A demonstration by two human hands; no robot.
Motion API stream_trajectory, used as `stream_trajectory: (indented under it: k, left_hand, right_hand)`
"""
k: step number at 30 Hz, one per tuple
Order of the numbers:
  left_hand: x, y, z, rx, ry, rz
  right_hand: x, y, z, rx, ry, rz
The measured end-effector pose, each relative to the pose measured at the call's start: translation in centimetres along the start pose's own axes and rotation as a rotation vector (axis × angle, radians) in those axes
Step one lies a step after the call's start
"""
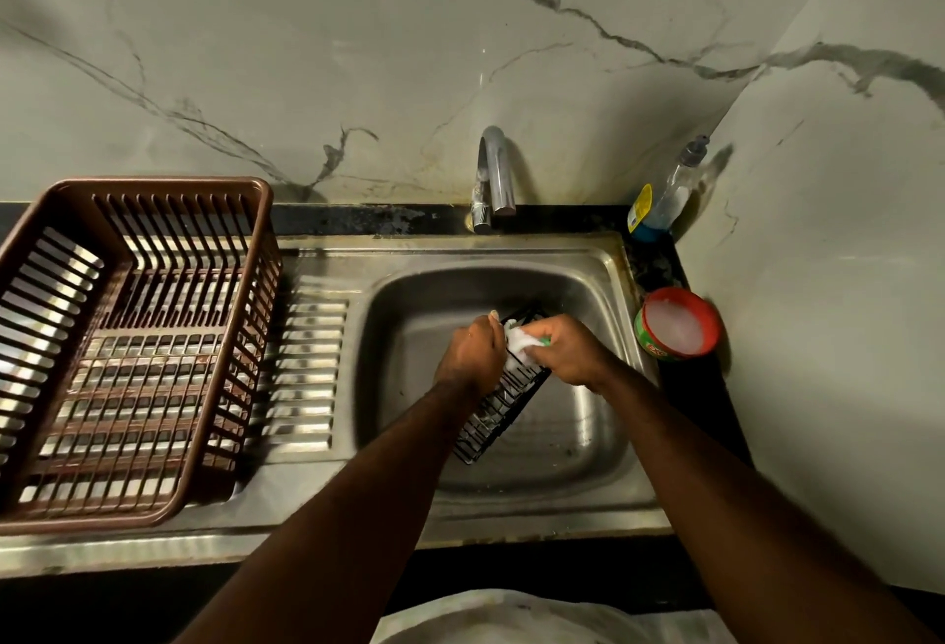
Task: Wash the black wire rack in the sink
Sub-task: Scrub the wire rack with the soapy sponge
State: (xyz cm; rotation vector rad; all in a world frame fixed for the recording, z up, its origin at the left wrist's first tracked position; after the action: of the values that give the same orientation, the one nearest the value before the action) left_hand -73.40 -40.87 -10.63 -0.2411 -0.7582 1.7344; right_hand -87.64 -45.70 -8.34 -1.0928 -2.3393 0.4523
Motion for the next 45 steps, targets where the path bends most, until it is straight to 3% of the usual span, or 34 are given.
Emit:
stream_trajectory:
  k: [5, 8, 14, 19, 24, 28, 31, 37, 39, 45]
  left_hand:
    - [-0.5, 0.3, 0.4, -0.035, 0.021, -0.036]
    - [-0.8, -0.1, -0.1, 0.006, -0.017, -0.035]
    - [-0.6, -0.4, -0.2, -0.016, 0.047, -0.086]
    - [-0.5, -0.9, -1.3, -0.017, 0.083, -0.070]
    - [-0.4, -1.3, -1.3, -0.029, 0.122, -0.078]
    - [-0.6, -1.8, -1.7, -0.012, 0.080, -0.080]
    - [-0.6, -1.9, -2.1, -0.005, 0.067, -0.065]
    - [-0.4, -1.1, -1.0, -0.059, 0.111, -0.147]
    - [-0.4, -0.9, -0.9, -0.065, 0.122, -0.141]
    - [-0.5, -1.1, -1.3, -0.051, 0.102, -0.099]
  right_hand:
    - [0.5, -1.4, 0.9, -0.293, 0.031, 0.124]
    - [0.3, -2.3, 1.7, -0.210, 0.024, 0.202]
    - [-0.6, -0.2, -1.0, 0.446, -0.173, -0.177]
    - [-1.3, 0.1, -1.5, 0.494, -0.095, -0.368]
    - [-1.5, -0.6, 0.1, 0.129, -0.004, -0.160]
    - [-0.9, -1.8, 1.8, -0.184, 0.012, 0.145]
    - [-0.8, -2.9, 2.0, 0.035, -0.030, 0.178]
    - [-1.4, 0.2, -0.2, 0.892, -0.167, -0.409]
    - [-1.6, 0.3, -0.9, 0.993, -0.134, -0.421]
    - [-1.8, -2.4, 0.5, 0.386, -0.053, -0.035]
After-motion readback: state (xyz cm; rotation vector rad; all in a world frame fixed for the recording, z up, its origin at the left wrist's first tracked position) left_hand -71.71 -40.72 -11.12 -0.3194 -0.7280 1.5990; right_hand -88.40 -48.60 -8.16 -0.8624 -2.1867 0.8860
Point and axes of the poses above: each hand's wrist, its own x-axis away from the middle knuckle, its own y-axis out of the palm, z = x × y, the point moved 4 cm from there along -x, towards the middle knuckle, and after that the axes turned 3 degrees about x, right-handed, at the moved point
